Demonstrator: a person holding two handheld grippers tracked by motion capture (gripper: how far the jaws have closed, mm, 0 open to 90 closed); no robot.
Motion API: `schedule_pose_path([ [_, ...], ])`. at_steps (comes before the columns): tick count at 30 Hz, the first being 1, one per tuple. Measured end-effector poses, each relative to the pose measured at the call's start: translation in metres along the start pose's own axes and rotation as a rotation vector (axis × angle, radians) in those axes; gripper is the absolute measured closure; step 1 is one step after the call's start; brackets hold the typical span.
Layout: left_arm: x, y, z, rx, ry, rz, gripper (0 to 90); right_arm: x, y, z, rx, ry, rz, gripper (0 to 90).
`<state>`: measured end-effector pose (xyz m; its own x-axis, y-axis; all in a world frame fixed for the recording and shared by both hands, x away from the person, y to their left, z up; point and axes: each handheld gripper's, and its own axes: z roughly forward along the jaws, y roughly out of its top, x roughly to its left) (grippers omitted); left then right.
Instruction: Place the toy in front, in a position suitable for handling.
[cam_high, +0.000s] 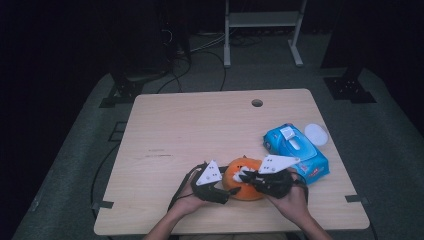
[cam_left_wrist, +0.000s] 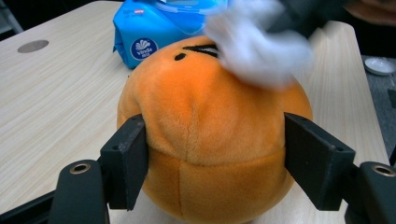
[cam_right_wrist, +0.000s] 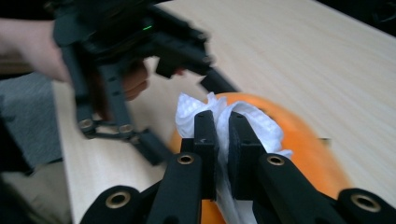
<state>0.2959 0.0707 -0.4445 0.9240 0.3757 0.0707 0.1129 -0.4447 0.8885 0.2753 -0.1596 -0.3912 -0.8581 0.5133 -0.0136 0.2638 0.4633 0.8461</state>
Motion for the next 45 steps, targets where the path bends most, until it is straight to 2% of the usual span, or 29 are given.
schedule_pose_path([
  [1, 0.002, -0.001, 0.000, -0.002, -0.009, -0.011, 27.4, -0.011, -0.003, -0.005, -0.003, -0.046, 0.018, 82.8],
  [2, 0.002, -0.001, 0.000, -0.002, -0.009, -0.011, 26.3, -0.011, -0.003, -0.005, -0.003, -0.046, 0.018, 82.8],
  [3, 0.005, -0.002, 0.000, -0.009, -0.017, -0.058, 22.6, -0.022, -0.008, -0.009, -0.007, -0.045, 0.076, 82.8],
  [5, 0.009, -0.003, 0.000, -0.026, -0.039, -0.141, 17.2, -0.029, -0.014, -0.009, 0.004, -0.028, 0.118, 82.9],
  [6, 0.009, -0.003, 0.000, -0.026, -0.039, -0.141, 15.5, -0.029, -0.014, -0.009, 0.004, -0.028, 0.118, 82.9],
  [7, 0.011, -0.004, 0.001, -0.023, -0.047, -0.183, 15.1, -0.030, -0.018, -0.008, 0.009, -0.001, 0.135, 83.0],
  [8, 0.011, -0.004, 0.002, -0.020, -0.047, -0.189, 15.2, -0.026, -0.017, -0.007, 0.018, 0.000, 0.125, 83.0],
  [10, 0.009, -0.003, 0.001, -0.018, -0.033, -0.172, 20.1, -0.017, -0.014, -0.005, 0.028, -0.002, 0.086, 83.0],
  [11, 0.008, -0.003, 0.001, -0.016, -0.026, -0.149, 23.4, -0.012, -0.011, -0.003, 0.026, 0.008, 0.073, 83.0],
  [12, 0.008, -0.003, 0.001, -0.016, -0.026, -0.149, 25.0, -0.009, -0.009, -0.001, 0.026, 0.019, 0.066, 83.0],
  [13, 0.000, 0.001, 0.001, -0.013, -0.001, -0.059, 27.0, -0.004, -0.007, 0.002, 0.026, 0.036, 0.053, 83.0],
  [15, -0.005, 0.003, 0.001, 0.000, 0.006, 0.011, 28.6, 0.003, -0.002, 0.007, 0.028, 0.052, 0.026, 83.0],
  [18, -0.007, 0.003, 0.001, -0.009, -0.002, 0.040, 30.0, 0.003, 0.002, 0.005, 0.010, 0.034, 0.016, 83.0],
  [20, -0.008, 0.003, 0.001, -0.008, -0.004, 0.057, 29.9, -0.004, 0.003, 0.001, -0.004, 0.005, 0.023, 83.0],
  [21, -0.008, 0.003, 0.001, -0.009, -0.005, 0.060, 29.2, -0.009, 0.002, -0.002, 0.001, -0.028, 0.025, 83.0],
  [23, -0.006, 0.002, 0.002, -0.024, -0.004, 0.028, 23.7, -0.018, -0.003, -0.005, 0.021, -0.063, 0.030, 83.0],
  [24, -0.003, 0.001, 0.002, -0.048, -0.016, -0.025, 19.7, -0.021, -0.006, -0.006, 0.025, -0.061, 0.043, 83.0],
  [26, 0.002, -0.001, 0.003, -0.058, -0.032, -0.084, 13.2, -0.023, -0.011, -0.007, 0.033, -0.049, 0.058, 83.0],
  [27, 0.003, -0.002, 0.004, -0.053, -0.046, -0.097, 12.8, -0.019, -0.012, -0.008, 0.036, -0.042, 0.056, 83.0],
  [29, 0.002, -0.003, 0.005, -0.040, -0.054, -0.088, 16.1, -0.011, -0.010, -0.009, 0.045, -0.039, 0.030, 83.1],
  [31, -0.002, -0.001, 0.004, -0.029, -0.043, -0.046, 22.2, -0.003, -0.008, -0.006, 0.049, -0.032, 0.011, 83.1],
  [32, -0.006, 0.001, 0.003, -0.019, -0.030, 0.009, 23.6, 0.000, -0.007, -0.005, 0.047, -0.024, 0.006, 83.1],
  [34, -0.012, 0.003, 0.003, -0.025, -0.025, 0.082, 26.1, 0.007, -0.003, -0.002, 0.035, 0.009, -0.011, 83.1],
  [35, -0.015, 0.004, 0.003, -0.030, -0.024, 0.104, 27.3, 0.012, 0.001, 0.001, 0.028, 0.023, -0.024, 83.1],
  [36, -0.015, 0.004, 0.003, -0.030, -0.024, 0.104, 28.0, 0.015, 0.004, 0.002, 0.027, 0.018, -0.042, 83.1],
  [37, -0.017, 0.004, 0.003, -0.025, -0.019, 0.142, 28.8, 0.017, 0.007, 0.003, 0.032, 0.007, -0.058, 83.1],
  [41, -0.012, 0.001, 0.002, -0.029, -0.025, 0.113, 29.9, 0.002, 0.004, -0.003, 0.034, -0.035, -0.037, 83.1],
  [44, -0.010, 0.001, 0.002, -0.021, -0.024, 0.090, 26.2, -0.007, -0.002, -0.008, 0.042, -0.062, -0.018, 83.1],
  [45, -0.008, 0.000, 0.003, -0.027, -0.037, 0.047, 22.0, -0.014, -0.009, -0.012, 0.048, -0.058, 0.021, 83.2],
])
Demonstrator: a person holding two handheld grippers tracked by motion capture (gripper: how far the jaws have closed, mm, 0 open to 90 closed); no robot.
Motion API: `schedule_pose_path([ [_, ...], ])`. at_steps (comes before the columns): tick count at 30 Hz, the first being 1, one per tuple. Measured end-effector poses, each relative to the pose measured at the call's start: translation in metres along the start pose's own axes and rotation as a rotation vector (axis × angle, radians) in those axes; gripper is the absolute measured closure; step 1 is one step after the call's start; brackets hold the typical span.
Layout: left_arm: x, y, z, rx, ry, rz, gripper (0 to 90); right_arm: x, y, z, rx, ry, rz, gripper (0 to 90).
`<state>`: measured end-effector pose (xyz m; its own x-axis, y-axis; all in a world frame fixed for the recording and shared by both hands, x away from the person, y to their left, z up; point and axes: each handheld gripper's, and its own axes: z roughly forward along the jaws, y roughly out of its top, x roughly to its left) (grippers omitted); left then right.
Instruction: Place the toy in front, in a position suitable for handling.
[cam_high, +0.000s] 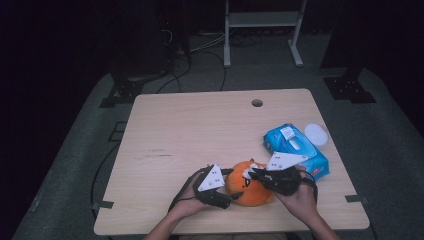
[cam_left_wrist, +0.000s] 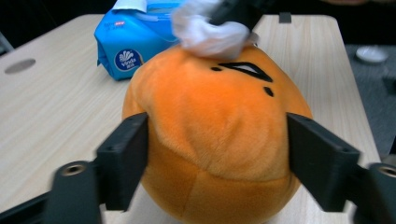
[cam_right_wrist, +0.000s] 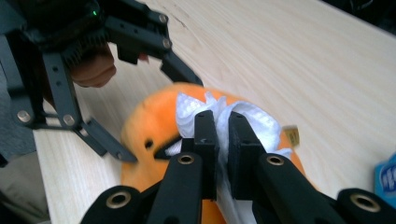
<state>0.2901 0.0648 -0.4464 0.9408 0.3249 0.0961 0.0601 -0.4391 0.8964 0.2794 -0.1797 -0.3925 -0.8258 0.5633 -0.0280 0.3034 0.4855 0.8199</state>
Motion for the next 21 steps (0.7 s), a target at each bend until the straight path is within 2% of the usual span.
schedule_pose_path([
  [2, 0.002, -0.001, 0.001, 0.001, -0.012, -0.037, 18.6, 0.002, -0.002, 0.000, 0.004, 0.010, 0.003, 83.2],
  [4, 0.002, -0.001, 0.001, 0.005, -0.013, -0.045, 18.5, 0.005, -0.002, 0.001, 0.007, 0.015, -0.005, 83.2],
  [5, 0.002, 0.000, 0.001, 0.010, -0.008, -0.034, 19.1, 0.012, 0.002, 0.003, 0.012, 0.018, -0.027, 83.3],
  [6, -0.003, 0.003, 0.000, 0.015, 0.002, 0.017, 22.3, 0.020, 0.006, 0.007, 0.003, 0.049, -0.039, 83.3],
  [7, -0.003, 0.003, 0.000, 0.015, 0.002, 0.017, 23.2, 0.020, 0.006, 0.007, 0.003, 0.049, -0.039, 83.3],
  [8, -0.007, 0.004, 0.000, 0.005, -0.001, 0.053, 24.2, 0.030, 0.011, 0.011, -0.003, 0.084, -0.059, 83.2],
  [9, -0.009, 0.004, 0.000, 0.008, -0.001, 0.078, 24.2, 0.030, 0.011, 0.011, -0.003, 0.084, -0.059, 83.2],
  [10, -0.008, 0.003, 0.000, 0.014, -0.001, 0.084, 26.5, 0.035, 0.015, 0.013, 0.002, 0.069, -0.094, 83.3],
  [13, -0.003, 0.000, -0.002, 0.023, -0.003, 0.052, 28.5, 0.025, 0.014, 0.010, -0.008, 0.051, -0.073, 83.3],
  [15, -0.001, -0.002, -0.002, 0.027, -0.007, 0.036, 28.6, 0.015, 0.011, 0.006, 0.000, 0.009, -0.061, 83.3],
  [17, 0.000, -0.003, -0.003, 0.026, -0.008, 0.025, 28.3, 0.000, 0.002, 0.000, 0.007, -0.004, -0.009, 83.2],
  [18, 0.001, -0.004, -0.002, 0.025, -0.009, 0.023, 28.3, 0.000, 0.002, 0.000, 0.007, -0.004, -0.009, 83.2],
  [19, 0.001, -0.004, -0.002, 0.019, -0.010, 0.016, 27.3, -0.004, -0.002, -0.001, 0.008, -0.001, 0.013, 83.2],
  [20, 0.001, -0.002, -0.001, 0.019, -0.009, 0.004, 21.7, -0.005, -0.007, -0.001, 0.009, 0.008, 0.029, 83.3],
  [21, 0.001, 0.000, -0.001, 0.014, -0.007, -0.002, 18.6, -0.003, -0.007, -0.001, 0.015, 0.003, 0.021, 83.3],
])
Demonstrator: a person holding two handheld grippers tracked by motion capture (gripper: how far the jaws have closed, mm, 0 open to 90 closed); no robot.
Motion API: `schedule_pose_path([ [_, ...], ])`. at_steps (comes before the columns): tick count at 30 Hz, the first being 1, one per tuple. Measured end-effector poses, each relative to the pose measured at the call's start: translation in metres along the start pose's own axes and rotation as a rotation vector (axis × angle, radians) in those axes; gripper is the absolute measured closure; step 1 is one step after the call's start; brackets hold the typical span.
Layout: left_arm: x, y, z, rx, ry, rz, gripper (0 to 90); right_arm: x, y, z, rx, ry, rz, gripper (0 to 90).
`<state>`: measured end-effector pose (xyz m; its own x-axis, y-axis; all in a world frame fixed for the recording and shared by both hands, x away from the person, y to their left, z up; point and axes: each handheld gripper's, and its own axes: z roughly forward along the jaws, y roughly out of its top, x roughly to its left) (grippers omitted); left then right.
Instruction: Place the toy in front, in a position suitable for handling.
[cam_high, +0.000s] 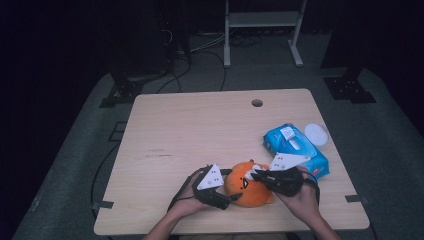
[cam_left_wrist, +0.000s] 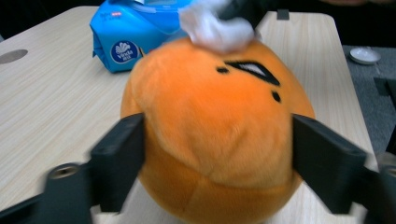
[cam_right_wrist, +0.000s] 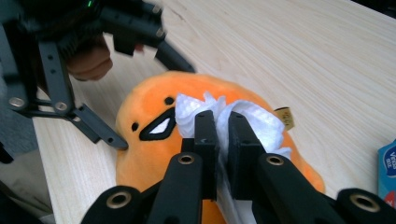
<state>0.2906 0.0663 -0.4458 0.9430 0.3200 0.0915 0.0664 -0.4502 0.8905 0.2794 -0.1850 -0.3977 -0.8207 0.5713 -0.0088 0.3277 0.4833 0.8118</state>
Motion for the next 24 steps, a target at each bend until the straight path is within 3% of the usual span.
schedule_pose_path([
  [3, -0.001, 0.003, -0.002, -0.033, 0.000, -0.012, 15.4, 0.007, 0.002, 0.004, 0.000, -0.003, -0.020, 83.2],
  [4, -0.003, 0.005, -0.003, -0.049, 0.002, 0.009, 15.4, 0.015, 0.006, 0.008, -0.010, 0.027, -0.018, 83.2],
  [6, -0.005, 0.004, -0.004, -0.021, 0.006, 0.047, 20.8, 0.022, 0.010, 0.012, -0.008, 0.041, -0.043, 83.2],
  [7, -0.004, 0.002, -0.004, -0.015, 0.008, 0.048, 24.5, 0.026, 0.013, 0.013, -0.001, 0.038, -0.062, 83.3],
  [12, 0.004, -0.004, -0.007, -0.012, -0.003, 0.001, 29.5, 0.013, 0.010, 0.009, 0.002, 0.023, -0.039, 83.3],
  [16, 0.003, 0.000, -0.008, -0.016, 0.004, 0.018, 25.7, 0.006, 0.005, 0.006, 0.000, 0.016, -0.003, 83.3],
  [17, 0.003, 0.000, -0.008, -0.016, 0.004, 0.018, 21.9, 0.009, 0.005, 0.007, -0.001, 0.015, -0.008, 83.3],
  [18, -0.001, 0.004, -0.007, -0.049, -0.001, 0.034, 21.5, 0.013, 0.006, 0.008, -0.003, 0.019, -0.016, 83.3],
  [21, -0.004, 0.004, -0.004, -0.018, 0.002, 0.058, 28.6, 0.025, 0.010, 0.012, -0.007, 0.042, -0.075, 83.2],
  [24, -0.001, 0.003, -0.005, -0.011, -0.005, 0.035, 32.5, 0.028, 0.012, 0.012, 0.004, 0.028, -0.096, 83.2],
])
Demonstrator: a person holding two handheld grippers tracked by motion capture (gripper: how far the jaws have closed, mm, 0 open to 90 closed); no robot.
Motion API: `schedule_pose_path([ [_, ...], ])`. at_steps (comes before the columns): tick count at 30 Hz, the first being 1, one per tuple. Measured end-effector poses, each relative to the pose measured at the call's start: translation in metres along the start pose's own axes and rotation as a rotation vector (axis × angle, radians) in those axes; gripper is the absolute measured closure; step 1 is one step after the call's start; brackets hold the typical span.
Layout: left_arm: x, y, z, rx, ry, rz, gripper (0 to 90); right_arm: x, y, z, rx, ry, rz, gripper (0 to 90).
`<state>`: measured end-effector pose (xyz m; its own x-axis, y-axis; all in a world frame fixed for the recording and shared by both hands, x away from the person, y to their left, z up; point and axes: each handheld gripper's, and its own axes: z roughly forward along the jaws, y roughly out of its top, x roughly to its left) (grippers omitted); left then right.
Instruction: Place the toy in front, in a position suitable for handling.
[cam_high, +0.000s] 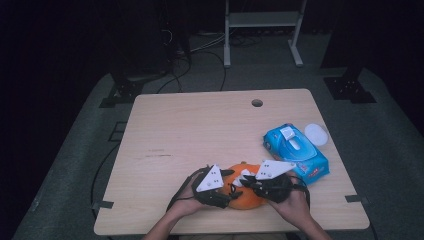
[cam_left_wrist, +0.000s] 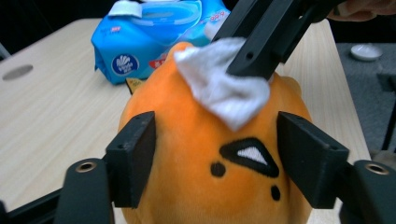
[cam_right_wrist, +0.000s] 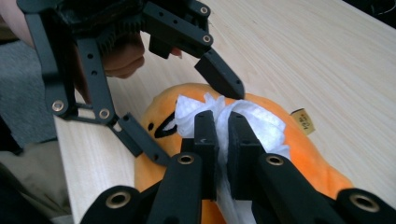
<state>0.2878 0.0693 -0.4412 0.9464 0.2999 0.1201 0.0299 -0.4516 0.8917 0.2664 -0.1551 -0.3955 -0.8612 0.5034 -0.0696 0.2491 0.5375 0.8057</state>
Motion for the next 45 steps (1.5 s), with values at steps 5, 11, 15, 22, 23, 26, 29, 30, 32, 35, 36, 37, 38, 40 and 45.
schedule_pose_path([
  [5, 0.011, -0.007, -0.006, 0.011, -0.006, -0.047, 34.4, -0.024, -0.012, -0.012, -0.009, -0.042, 0.071, 83.2],
  [11, 0.007, 0.003, -0.006, -0.036, 0.004, -0.018, 21.5, -0.015, -0.012, -0.008, -0.010, -0.035, 0.062, 83.3],
  [15, 0.002, 0.003, -0.004, -0.010, -0.005, 0.010, 30.2, -0.005, -0.004, -0.004, -0.023, -0.007, 0.029, 83.3],
  [22, 0.015, -0.007, -0.009, -0.002, -0.011, -0.051, 35.1, -0.021, -0.013, -0.012, -0.034, -0.009, 0.088, 83.2],
  [23, 0.018, -0.008, -0.012, -0.003, -0.012, -0.063, 35.0, -0.025, -0.016, -0.016, -0.038, -0.013, 0.111, 83.2],
  [26, 0.017, -0.006, -0.012, -0.015, -0.016, -0.067, 29.7, -0.024, -0.015, -0.015, -0.045, -0.001, 0.119, 83.2],
  [29, 0.011, 0.000, -0.010, -0.015, -0.010, -0.025, 27.7, -0.013, -0.010, -0.009, -0.046, 0.016, 0.081, 83.2],
  [30, 0.011, 0.000, -0.010, -0.015, -0.010, -0.025, 30.4, -0.013, -0.010, -0.009, -0.046, 0.016, 0.081, 83.2],
  [32, 0.015, -0.003, -0.010, 0.000, 0.005, -0.062, 33.9, -0.016, -0.010, -0.011, -0.042, 0.015, 0.080, 83.2],
  [35, 0.021, -0.007, -0.012, -0.001, 0.017, -0.111, 35.0, -0.020, -0.014, -0.014, -0.039, 0.026, 0.103, 83.2],
  [36, 0.024, -0.008, -0.013, -0.002, 0.021, -0.126, 35.2, -0.019, -0.015, -0.015, -0.039, 0.030, 0.098, 83.1],
  [37, 0.025, -0.009, -0.014, -0.005, 0.023, -0.143, 35.4, -0.017, -0.016, -0.016, -0.036, 0.036, 0.096, 83.1],
  [38, 0.025, -0.009, -0.014, -0.005, 0.023, -0.143, 35.3, -0.017, -0.016, -0.016, -0.036, 0.036, 0.096, 83.1],
  [40, 0.029, -0.013, -0.015, -0.017, 0.011, -0.169, 35.1, -0.012, -0.018, -0.019, -0.032, 0.052, 0.084, 83.1],
  [45, 0.021, -0.011, -0.012, -0.025, -0.015, -0.108, 35.2, -0.015, -0.019, -0.019, -0.035, 0.056, 0.096, 83.1],
])
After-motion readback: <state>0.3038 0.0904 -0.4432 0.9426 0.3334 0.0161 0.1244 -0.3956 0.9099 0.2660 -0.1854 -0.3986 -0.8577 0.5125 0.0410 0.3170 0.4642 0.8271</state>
